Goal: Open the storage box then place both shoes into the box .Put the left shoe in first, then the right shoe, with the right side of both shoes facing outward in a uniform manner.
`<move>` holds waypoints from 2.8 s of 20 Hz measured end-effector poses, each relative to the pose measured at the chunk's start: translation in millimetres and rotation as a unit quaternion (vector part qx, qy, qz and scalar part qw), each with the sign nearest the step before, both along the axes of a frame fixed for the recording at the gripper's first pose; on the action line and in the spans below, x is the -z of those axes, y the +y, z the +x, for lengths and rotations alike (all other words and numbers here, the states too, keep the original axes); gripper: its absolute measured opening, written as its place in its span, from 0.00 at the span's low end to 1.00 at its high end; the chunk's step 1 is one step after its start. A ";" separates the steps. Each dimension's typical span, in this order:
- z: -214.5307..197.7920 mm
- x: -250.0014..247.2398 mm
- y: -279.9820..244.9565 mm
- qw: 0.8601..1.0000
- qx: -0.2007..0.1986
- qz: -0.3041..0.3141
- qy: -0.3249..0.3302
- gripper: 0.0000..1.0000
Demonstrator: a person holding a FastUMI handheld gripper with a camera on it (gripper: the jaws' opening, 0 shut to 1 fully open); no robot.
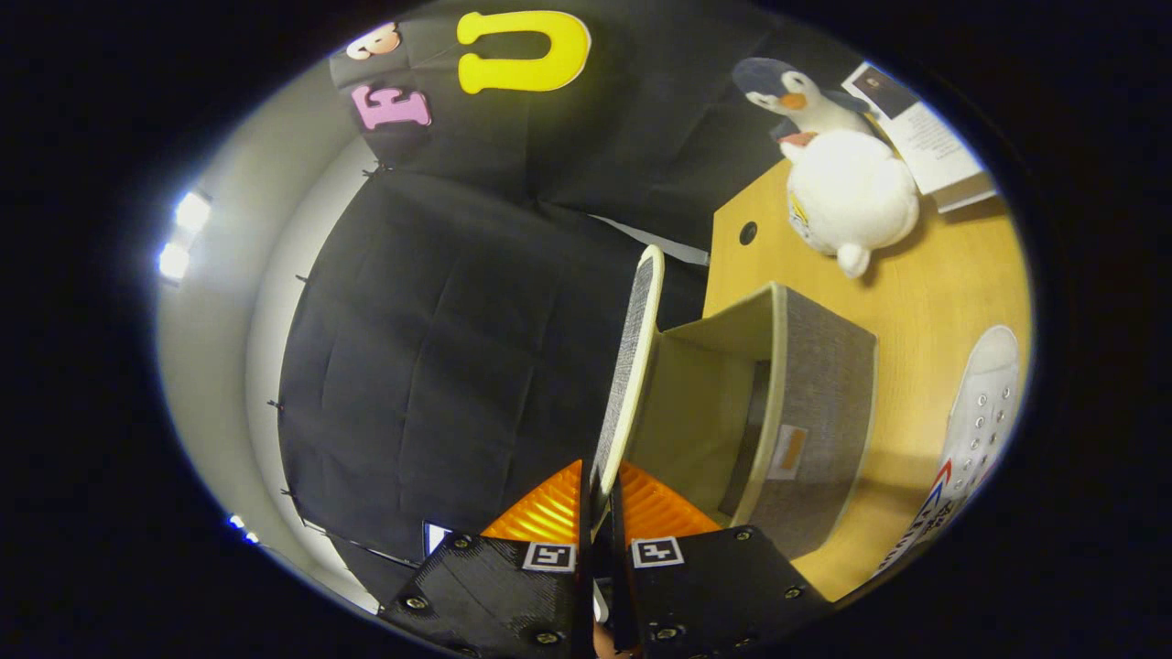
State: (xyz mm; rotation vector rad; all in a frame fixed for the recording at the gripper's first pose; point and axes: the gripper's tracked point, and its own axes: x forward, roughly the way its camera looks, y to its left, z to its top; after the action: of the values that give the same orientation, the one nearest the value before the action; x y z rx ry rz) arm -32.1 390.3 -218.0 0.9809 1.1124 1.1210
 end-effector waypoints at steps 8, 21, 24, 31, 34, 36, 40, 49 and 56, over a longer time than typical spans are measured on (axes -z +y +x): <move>-3.7 -48.9 81.2 0.997 -0.035 -0.022 -0.058 0.11; -17.9 -51.4 221.1 0.988 -0.076 -0.072 -0.110 0.32; -10.2 -52.5 223.1 0.986 -0.070 -0.088 -0.123 0.72; 0.5 -51.0 181.6 0.977 -0.055 -0.133 -0.157 0.94; 8.9 -50.2 153.7 0.977 -0.038 -0.149 -0.150 0.94; 15.3 -47.4 131.1 0.977 -0.022 -0.154 -0.144 0.94; 22.9 -43.6 87.2 0.975 0.000 -0.168 -0.144 0.94; 37.6 -23.0 -14.8 0.964 0.058 -0.219 -0.139 0.94; 38.5 31.4 -92.9 0.945 0.075 -0.297 -0.117 0.94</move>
State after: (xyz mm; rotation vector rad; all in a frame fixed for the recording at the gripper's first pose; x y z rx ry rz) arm 6.4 297.4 -249.4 0.4339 1.0682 0.6881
